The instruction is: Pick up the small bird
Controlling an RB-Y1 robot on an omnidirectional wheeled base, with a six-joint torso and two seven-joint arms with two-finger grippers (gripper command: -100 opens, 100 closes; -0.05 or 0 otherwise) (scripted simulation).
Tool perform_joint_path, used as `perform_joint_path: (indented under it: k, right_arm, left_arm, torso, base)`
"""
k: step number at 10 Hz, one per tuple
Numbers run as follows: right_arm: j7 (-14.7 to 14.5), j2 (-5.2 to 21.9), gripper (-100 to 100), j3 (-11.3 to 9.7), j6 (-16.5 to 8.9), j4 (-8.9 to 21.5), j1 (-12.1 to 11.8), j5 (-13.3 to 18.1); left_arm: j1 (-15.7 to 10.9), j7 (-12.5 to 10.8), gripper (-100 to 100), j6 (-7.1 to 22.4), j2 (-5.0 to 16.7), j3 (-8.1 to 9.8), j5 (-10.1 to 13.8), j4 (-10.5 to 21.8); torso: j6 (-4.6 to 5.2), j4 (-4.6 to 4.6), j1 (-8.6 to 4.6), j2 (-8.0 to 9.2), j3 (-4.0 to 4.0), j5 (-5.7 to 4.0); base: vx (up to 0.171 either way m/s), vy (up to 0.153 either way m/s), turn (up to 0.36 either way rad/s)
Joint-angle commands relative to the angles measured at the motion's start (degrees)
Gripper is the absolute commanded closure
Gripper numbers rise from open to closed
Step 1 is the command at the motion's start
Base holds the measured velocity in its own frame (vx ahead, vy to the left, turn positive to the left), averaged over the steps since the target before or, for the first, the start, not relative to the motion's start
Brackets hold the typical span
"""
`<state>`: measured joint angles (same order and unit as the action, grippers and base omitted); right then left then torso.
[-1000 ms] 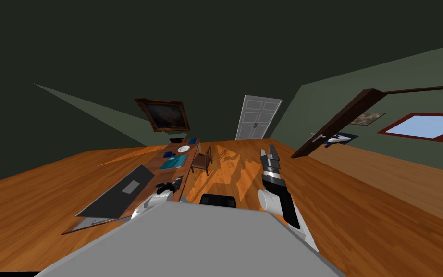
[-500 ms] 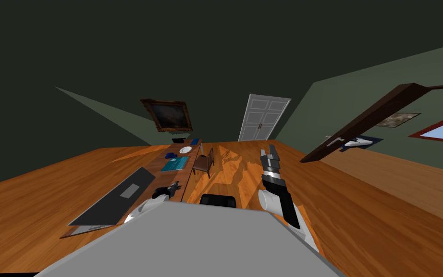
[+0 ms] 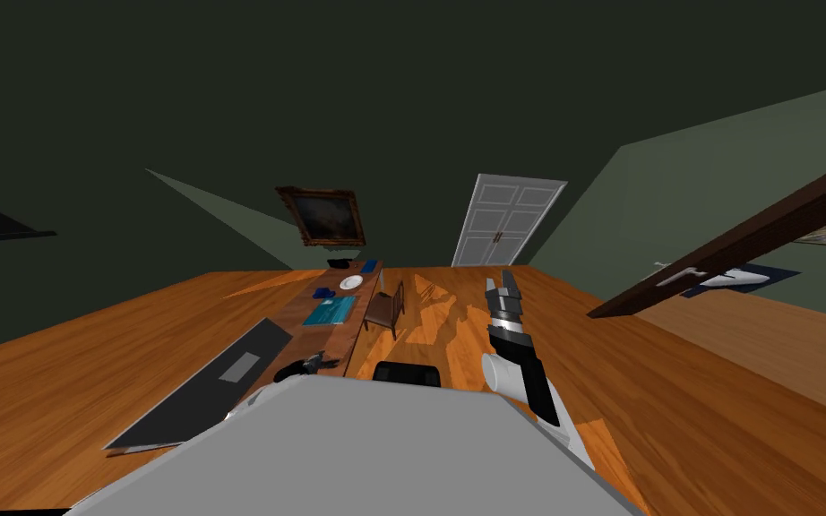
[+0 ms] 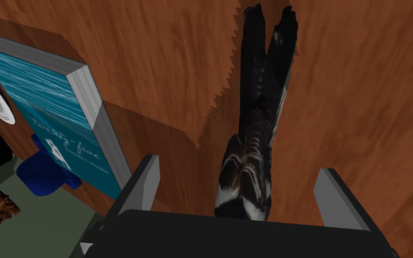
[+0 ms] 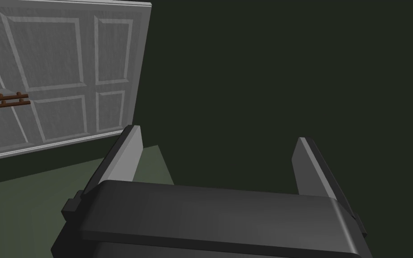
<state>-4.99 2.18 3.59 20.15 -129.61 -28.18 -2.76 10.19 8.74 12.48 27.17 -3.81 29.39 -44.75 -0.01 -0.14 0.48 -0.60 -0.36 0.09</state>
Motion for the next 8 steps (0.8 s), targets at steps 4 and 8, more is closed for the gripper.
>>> perform_joint_path:
  k: [4, 8]
  right_arm:
    - [0.0, 0.0, 0, 0.0, 0.0, 0.0, 0.0, 0.0]
    - [0.0, 0.0, 0, 0.0, 0.0, 0.0, 0.0, 0.0]
  left_arm:
    - [0.4, 0.0, 0, -0.1, -0.6, 0.33, -0.2, 2.0]
    - [-1.9, -1.2, -100, -3.4, -3.6, 1.39, -4.2, 7.2]
  torso:
    - [0.02, 0.08, -0.08, 0.39, 0.22, 0.0]
    - [0.02, 0.14, -0.12, 0.64, 0.37, -0.03]
  base:
    - [0.103, 0.083, 0.055]
    - [0.019, 0.05, 0.001]
